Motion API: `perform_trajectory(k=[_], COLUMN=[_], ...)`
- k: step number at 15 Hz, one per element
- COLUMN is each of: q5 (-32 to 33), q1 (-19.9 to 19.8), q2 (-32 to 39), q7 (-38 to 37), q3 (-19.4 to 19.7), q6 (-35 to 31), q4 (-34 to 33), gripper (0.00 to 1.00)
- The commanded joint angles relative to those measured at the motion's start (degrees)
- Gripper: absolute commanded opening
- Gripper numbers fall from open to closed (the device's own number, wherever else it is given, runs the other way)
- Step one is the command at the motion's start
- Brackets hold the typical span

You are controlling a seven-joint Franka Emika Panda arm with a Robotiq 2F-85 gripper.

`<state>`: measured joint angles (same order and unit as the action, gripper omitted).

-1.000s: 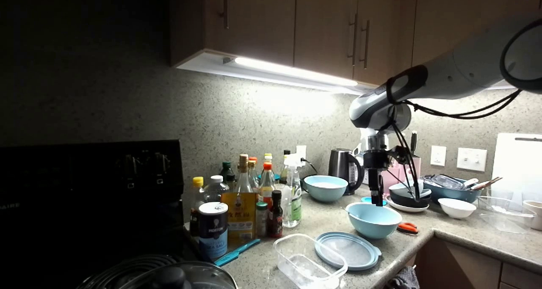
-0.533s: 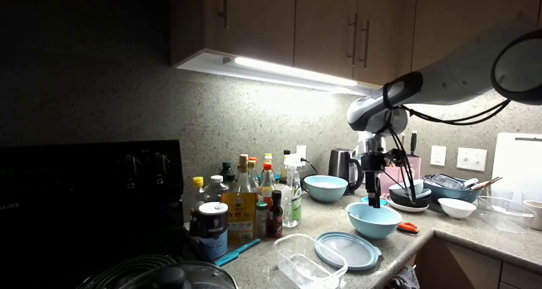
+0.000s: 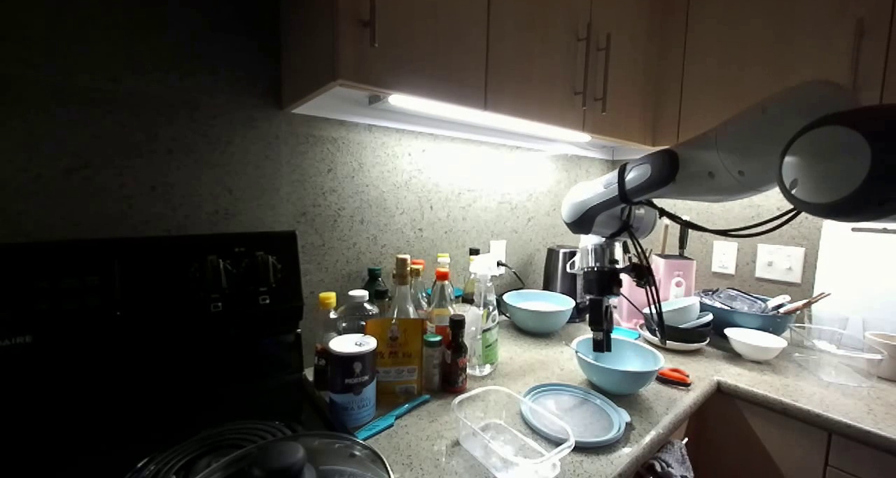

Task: Take the spoon out of the bowl

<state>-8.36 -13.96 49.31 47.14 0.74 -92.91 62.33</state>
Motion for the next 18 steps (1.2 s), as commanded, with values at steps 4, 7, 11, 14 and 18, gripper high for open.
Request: perform_trajectory(k=[4,7,11,14,18], q5=[3.2,3.7,2.7,2.1,2.4], q1=[-0.1,0.2,0.9,1.0,1.0], q2=[8.5,10.2,11.9,11.2,12.7], q7=[1.3,2.0,1.9,0.5,1.2], q3=[-1.8,-2.4,-1.9,-1.7,-1.7], q6=[5.2,6.3,8.5,8.2,9.7], q4=[-14.2,-18.3,-21.7,-20.2,-21.7], gripper=[1.00,1.00,1.00,1.00,1.00])
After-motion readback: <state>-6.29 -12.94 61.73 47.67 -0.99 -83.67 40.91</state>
